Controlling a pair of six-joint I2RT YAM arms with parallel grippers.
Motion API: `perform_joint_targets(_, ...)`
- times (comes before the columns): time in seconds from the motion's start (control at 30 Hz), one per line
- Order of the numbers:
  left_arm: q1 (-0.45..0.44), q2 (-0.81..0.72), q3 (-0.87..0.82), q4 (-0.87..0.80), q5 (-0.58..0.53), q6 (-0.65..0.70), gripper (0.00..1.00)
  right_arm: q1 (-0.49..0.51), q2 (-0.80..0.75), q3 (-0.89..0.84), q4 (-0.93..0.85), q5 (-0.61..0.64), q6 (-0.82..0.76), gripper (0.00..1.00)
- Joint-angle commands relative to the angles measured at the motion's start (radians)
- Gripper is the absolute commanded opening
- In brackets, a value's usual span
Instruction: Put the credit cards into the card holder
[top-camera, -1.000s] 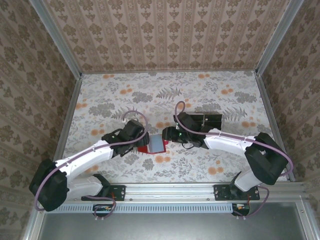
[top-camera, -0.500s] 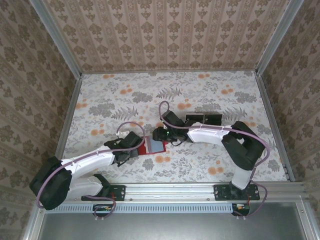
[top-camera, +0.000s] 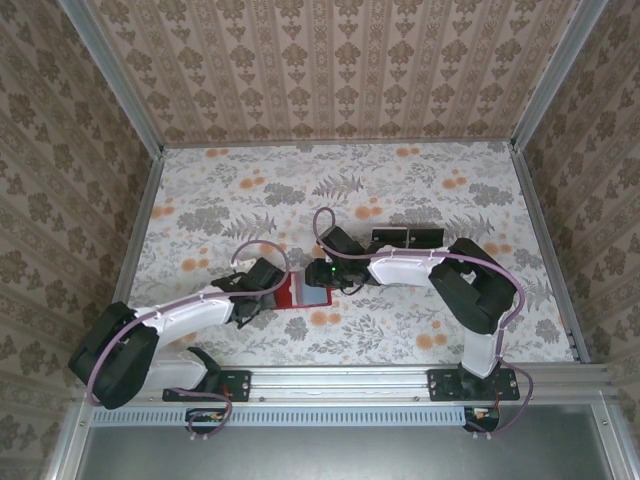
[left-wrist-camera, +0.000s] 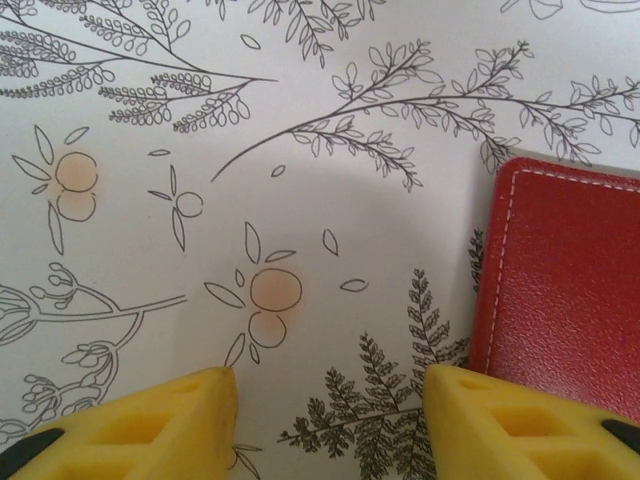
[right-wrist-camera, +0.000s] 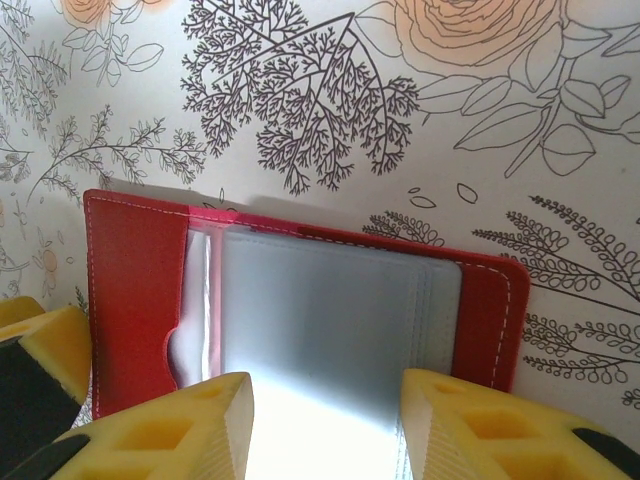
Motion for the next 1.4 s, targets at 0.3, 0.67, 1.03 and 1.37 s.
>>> perform_joint_targets(0.3, 0.024, 0.020, -0.024, 0.059, 0.026, 0.050, 0.53, 0.028, -0.079, 0.042, -0.090, 0.072, -0.061, 0.46)
perform_joint_targets(0.67, 0.024, 0.022, -0.025, 0.070, 0.031, 0.060, 0.54, 0.041, -0.008, 0.080, -0.102, 0.065, -0.069, 0.47)
perform_joint_targets(1.03, 0.032, 0.020, -0.036, 0.088, 0.031, 0.073, 0.54, 0.042, 0.072, 0.075, -0.045, 0.018, -0.035, 0.50)
perform_joint_targets(1.37, 0.054, -0.021, -0.073, 0.130, 0.048, 0.078, 0.55, 0.042, 0.090, 0.043, 0.126, -0.106, 0.092, 0.51)
